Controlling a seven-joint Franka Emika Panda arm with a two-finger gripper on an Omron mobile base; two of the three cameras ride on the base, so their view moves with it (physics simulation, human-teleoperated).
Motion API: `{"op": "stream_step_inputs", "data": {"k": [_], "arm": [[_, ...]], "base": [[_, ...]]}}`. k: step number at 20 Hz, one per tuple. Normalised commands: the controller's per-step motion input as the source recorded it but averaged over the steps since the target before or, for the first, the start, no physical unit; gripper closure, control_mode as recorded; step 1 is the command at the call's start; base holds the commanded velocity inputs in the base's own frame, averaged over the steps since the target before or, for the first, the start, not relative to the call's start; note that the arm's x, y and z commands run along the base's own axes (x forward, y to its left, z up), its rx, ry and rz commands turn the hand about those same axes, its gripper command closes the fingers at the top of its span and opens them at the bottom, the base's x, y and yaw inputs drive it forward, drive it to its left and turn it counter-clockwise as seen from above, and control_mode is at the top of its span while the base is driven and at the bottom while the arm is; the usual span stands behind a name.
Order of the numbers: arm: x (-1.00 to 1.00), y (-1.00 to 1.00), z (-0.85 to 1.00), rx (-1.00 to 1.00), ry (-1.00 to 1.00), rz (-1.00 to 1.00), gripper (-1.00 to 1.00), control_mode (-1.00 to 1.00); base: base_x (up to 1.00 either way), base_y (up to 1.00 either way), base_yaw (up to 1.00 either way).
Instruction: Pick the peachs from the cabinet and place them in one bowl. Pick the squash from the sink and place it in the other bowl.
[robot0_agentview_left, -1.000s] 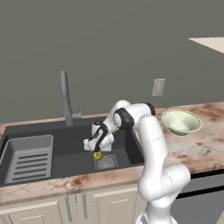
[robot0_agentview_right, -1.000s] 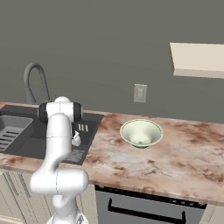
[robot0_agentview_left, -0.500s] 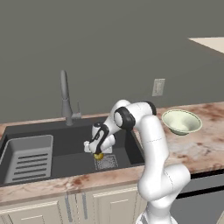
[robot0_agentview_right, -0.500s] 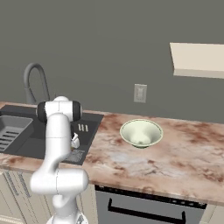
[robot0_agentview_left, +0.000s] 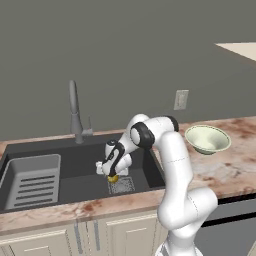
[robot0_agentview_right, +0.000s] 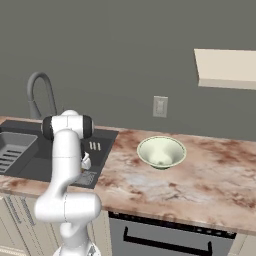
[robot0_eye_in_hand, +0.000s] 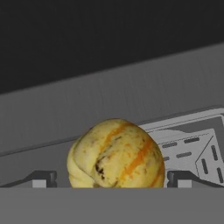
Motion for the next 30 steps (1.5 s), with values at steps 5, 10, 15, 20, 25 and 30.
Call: {"op": "stream_step_inputs", "data": {"k": [5,10,15,20,25,30], "arm": [[0.06,0.00,-0.16,0.00,0.00,0.00,-1.00,-1.00],[0.00,0.00,0.00,0.00,0.00,0.00,-1.00,-1.00],[0.00,0.00,0.00,0.00,0.00,0.00,1.00,-1.00],[0.00,0.00,0.00,0.00,0.00,0.00,1.00,-1.00],[0.00,0.00,0.00,0.00,0.00,0.00,1.00,-1.00],[-0.37,0.03,0.39,0.00,-0.07,0.04,1.00,-1.00]], "base": [[0.00,0.00,0.00],[0.00,0.00,0.00],[0.00,0.00,0.00],[0.00,0.00,0.00],[0.00,0.00,0.00],[0.00,0.00,0.00]]}}
